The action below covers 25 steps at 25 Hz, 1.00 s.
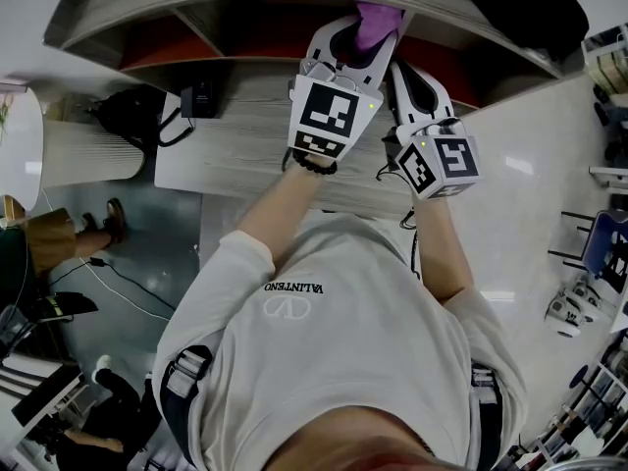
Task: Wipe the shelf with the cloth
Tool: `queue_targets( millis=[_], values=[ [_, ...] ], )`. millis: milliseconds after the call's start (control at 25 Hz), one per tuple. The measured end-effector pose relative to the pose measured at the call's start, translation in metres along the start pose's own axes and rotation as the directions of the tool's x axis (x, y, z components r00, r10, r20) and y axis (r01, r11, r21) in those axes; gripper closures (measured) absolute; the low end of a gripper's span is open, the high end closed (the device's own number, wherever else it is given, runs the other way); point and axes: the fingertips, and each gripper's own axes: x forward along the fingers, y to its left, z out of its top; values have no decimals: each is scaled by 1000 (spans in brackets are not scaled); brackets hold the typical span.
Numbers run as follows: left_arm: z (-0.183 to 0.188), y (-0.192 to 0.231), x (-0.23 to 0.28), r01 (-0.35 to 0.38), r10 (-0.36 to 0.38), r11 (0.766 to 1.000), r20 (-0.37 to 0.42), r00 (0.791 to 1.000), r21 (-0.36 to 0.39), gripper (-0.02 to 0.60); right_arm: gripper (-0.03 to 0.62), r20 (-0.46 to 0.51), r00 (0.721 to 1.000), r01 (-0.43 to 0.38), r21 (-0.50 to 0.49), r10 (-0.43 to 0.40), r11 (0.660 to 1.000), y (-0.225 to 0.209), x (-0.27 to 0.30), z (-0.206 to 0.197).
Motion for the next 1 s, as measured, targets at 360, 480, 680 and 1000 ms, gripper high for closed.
queue_targets(
  millis=[360, 480, 680, 1000],
  values=[
    [9, 5, -2, -5, 5, 1000, 27, 1000, -21, 485, 595, -3, 1000, 13, -2, -13, 1000, 2, 0, 1],
    [11, 7, -4, -6, 7, 1000, 36, 999, -30, 485, 595, -3, 1000, 17, -1, -17, 1000, 4, 0, -1],
    [12, 9, -5, -4, 6, 999, 46, 999, -44, 485, 595, -7, 1000, 27, 0, -27, 1000, 4, -1, -2],
    [11, 25, -13, -15, 18, 998, 48, 999, -54, 485, 595, -16, 999, 28, 0, -28, 1000, 13, 5, -7]
  ],
)
